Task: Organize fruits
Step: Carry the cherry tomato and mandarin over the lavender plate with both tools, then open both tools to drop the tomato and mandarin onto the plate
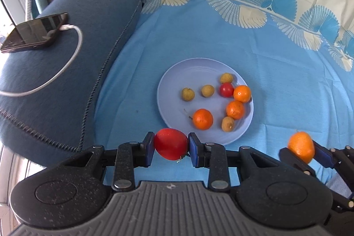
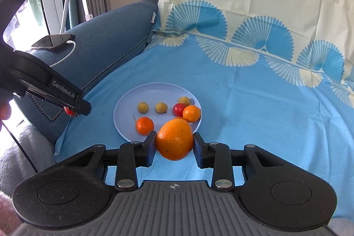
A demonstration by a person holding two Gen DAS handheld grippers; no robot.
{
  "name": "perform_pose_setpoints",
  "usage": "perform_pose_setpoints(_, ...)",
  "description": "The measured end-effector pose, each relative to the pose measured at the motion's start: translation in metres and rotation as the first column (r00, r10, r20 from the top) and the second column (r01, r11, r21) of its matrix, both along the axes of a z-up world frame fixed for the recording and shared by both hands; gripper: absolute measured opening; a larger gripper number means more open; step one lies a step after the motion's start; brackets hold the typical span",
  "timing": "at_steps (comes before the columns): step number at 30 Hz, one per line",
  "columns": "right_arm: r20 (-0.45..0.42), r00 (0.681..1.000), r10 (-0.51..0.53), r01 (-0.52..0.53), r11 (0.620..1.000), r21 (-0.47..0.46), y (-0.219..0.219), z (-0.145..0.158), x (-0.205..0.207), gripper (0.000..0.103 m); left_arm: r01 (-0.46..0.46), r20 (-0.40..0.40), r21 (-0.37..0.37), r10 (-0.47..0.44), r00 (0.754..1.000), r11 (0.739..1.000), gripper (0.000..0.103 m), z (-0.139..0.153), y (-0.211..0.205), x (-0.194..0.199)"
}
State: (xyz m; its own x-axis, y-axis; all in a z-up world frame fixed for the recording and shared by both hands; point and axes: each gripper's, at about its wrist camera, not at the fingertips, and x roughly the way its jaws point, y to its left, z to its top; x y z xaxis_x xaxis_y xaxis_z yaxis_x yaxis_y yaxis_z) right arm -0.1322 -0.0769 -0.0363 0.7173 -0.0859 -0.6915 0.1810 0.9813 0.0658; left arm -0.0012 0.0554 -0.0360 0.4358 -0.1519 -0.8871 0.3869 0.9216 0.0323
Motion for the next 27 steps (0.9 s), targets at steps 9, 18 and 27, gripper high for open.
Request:
perform_pose_setpoints(9,-0.028,0.999,0.036,-0.036,0.999,0.007,-0.009,-0.023,0.058,0.036,0.023,-0.029,0.009,-0.023,0.999,1.000,0.036,-0.026,-0.028,0.053)
perform_pose_setpoints(18,-0.092,0.994,0.058,-0.056,0.998,0.025,-0.021,-0.060,0.106,0.036,0.043,-0.068,0.030,-0.041,0.997,0.999,0.036,-0.060,-0.047,0.092)
perform_pose_setpoints(27,-0.128,0.988,0.085,-0.082,0.996,0.027,-0.024,-0.084,0.134,0.036,0.063,-0.086,0.076,-0.057,0.995,0.995,0.037,-0.085,-0.062,0.117)
